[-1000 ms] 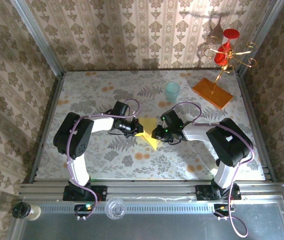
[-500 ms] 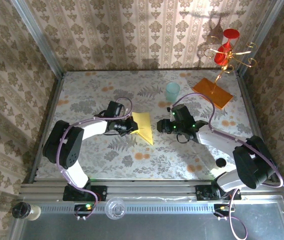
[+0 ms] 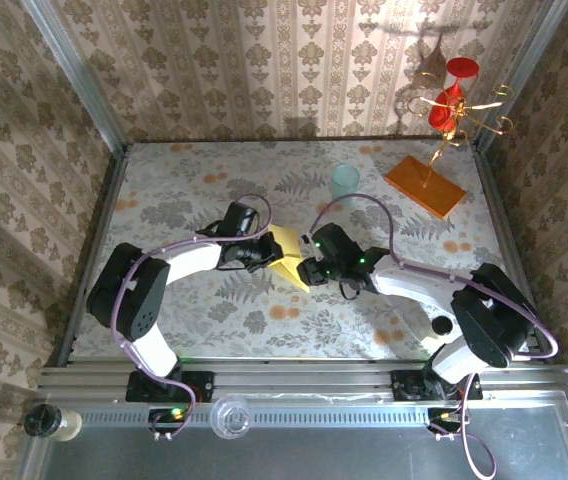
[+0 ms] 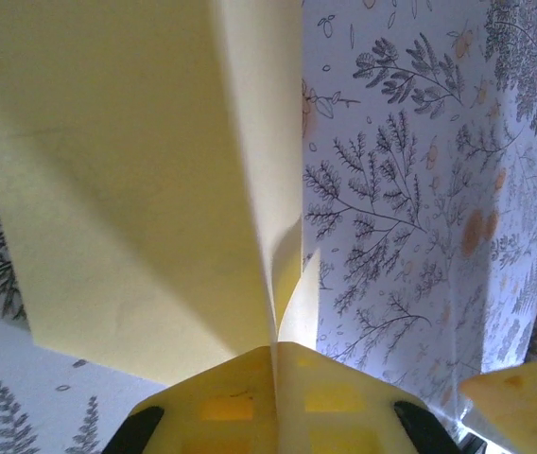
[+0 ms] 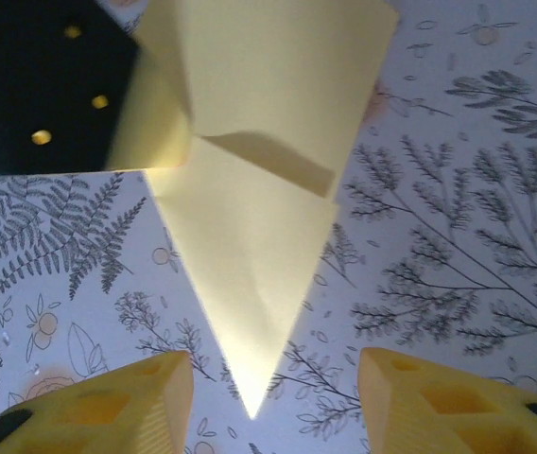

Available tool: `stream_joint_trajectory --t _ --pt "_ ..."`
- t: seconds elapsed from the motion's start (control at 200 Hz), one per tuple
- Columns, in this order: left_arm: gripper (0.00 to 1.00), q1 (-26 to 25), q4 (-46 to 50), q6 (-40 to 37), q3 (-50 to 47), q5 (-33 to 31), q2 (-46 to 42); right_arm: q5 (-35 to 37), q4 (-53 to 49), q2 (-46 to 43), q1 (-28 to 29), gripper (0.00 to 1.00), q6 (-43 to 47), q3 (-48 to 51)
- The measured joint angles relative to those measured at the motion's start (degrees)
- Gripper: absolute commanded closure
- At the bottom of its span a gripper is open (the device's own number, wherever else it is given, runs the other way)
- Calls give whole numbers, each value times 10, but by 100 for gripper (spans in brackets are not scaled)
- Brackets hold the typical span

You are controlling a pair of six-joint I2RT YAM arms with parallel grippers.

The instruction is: Fold a paper plane with a square sheet of paper (pick it up from the middle)

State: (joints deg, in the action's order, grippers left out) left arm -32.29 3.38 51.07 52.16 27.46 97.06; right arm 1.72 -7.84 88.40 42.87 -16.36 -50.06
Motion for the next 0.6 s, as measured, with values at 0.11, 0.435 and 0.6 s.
stream_joint_trajectory --t 0.11,0.435,0.6 --pt "93 -3 1 5 9 -3 5 6 2 18 19 50 11 -7" --pt "94 -4 1 17 12 -3 6 26 14 73 37 55 23 -10" --pt "93 -4 1 21 12 -3 6 28 35 86 38 60 28 -12"
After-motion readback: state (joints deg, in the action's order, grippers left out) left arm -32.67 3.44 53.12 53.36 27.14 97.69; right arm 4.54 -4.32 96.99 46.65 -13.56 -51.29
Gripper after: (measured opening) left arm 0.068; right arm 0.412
